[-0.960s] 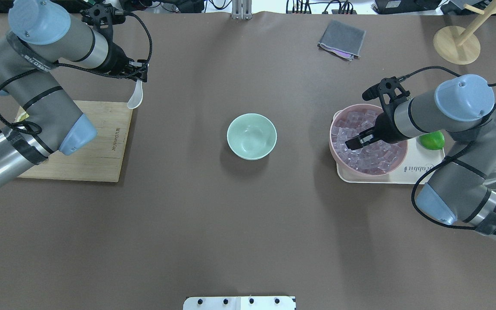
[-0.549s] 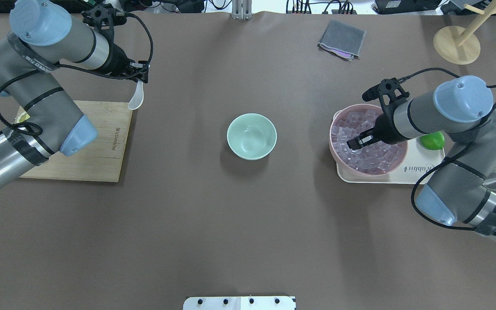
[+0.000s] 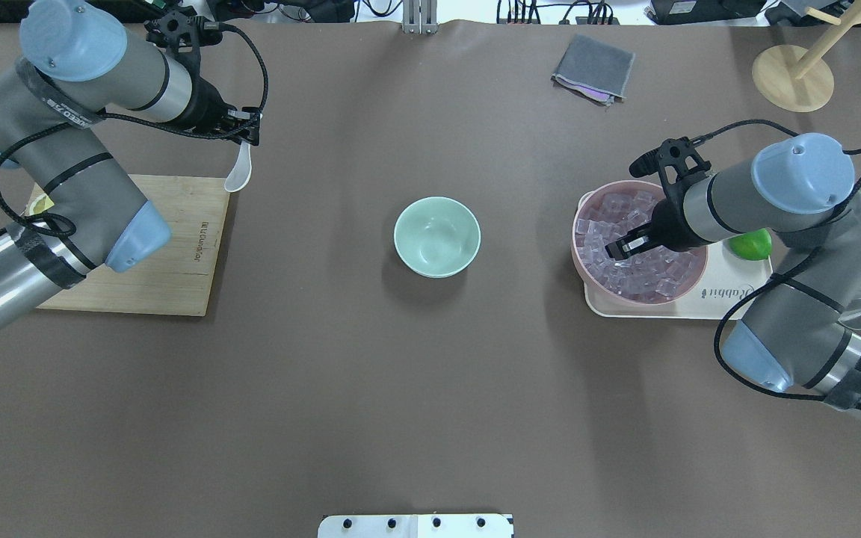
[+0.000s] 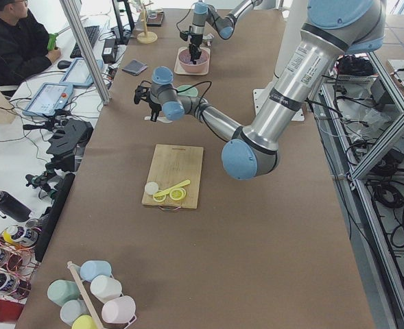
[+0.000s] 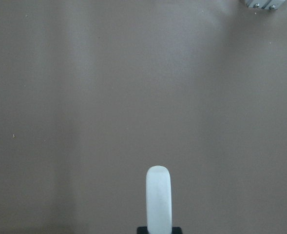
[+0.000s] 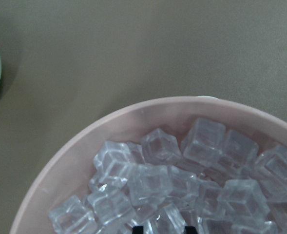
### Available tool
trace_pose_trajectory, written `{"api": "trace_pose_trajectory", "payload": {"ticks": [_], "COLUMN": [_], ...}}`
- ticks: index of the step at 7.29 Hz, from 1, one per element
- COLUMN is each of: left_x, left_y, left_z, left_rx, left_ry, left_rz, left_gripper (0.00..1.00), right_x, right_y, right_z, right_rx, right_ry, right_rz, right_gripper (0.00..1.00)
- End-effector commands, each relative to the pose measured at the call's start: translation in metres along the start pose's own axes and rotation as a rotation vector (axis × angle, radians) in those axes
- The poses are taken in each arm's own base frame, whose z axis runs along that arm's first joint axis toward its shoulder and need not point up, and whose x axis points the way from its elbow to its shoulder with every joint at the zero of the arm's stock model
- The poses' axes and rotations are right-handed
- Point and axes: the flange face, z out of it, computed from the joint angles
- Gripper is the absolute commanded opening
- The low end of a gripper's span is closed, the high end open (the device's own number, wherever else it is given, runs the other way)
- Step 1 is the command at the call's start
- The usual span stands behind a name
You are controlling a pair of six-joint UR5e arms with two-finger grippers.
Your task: Put spoon and ice into bowl
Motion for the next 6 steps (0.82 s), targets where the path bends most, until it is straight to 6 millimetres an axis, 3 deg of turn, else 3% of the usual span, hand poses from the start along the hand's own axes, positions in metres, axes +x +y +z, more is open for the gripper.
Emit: {"api": "trace_pose_trajectory", "payload": {"ticks": [1,4,5,6], "left_x": [0.0002,0.0007,0.0007,0.0008], "left_y": [0.0000,0.0000,0.0000,0.0001], "left_z": [-0.0001,-0.0007,-0.0007,-0.0007], "left_rx": [0.000,0.001,0.001,0.000], "left_ry": [0.001,0.002,0.002,0.003], "left_rz": [0.001,0.001,0.001,0.003], "left_gripper": [0.00,0.00,0.00,0.00], "right_x": [0.0018,0.0011,0.0011,0.0006], "right_y": [0.0024,0.0019,0.0019,0.0018], "right_z": [-0.0002,-0.0029,-0.0029,-0.0035], "right_rx": [-0.002,0.003,0.003,0.004], "right_ry": [0.002,0.000,0.000,-0.001], "right_rz": [0.003,0.002,0.002,0.001], "right_gripper": [0.18,0.17,0.41,0.49]}}
